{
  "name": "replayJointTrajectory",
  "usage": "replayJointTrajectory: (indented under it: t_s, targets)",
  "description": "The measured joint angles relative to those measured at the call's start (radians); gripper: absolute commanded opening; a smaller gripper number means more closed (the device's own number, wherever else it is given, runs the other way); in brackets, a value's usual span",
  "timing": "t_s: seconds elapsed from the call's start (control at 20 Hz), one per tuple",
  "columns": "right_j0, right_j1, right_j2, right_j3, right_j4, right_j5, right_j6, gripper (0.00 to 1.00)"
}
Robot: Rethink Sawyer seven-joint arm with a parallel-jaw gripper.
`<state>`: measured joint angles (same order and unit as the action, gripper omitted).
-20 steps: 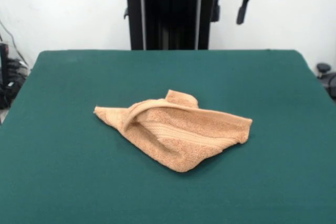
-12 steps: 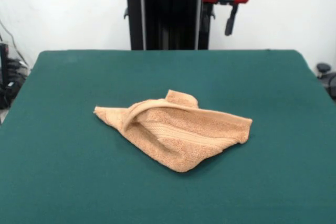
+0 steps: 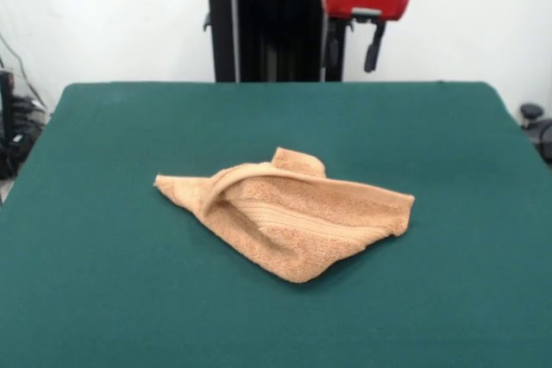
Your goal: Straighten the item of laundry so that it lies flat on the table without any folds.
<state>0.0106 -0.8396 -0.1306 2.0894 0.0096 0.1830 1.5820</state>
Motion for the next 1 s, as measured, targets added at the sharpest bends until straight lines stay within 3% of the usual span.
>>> replayJointTrajectory:
  t_s: [1.0]
  targets:
    - [-0.043,0.060,0.003,0.000,-0.014,-0.055,0.000,1.00]
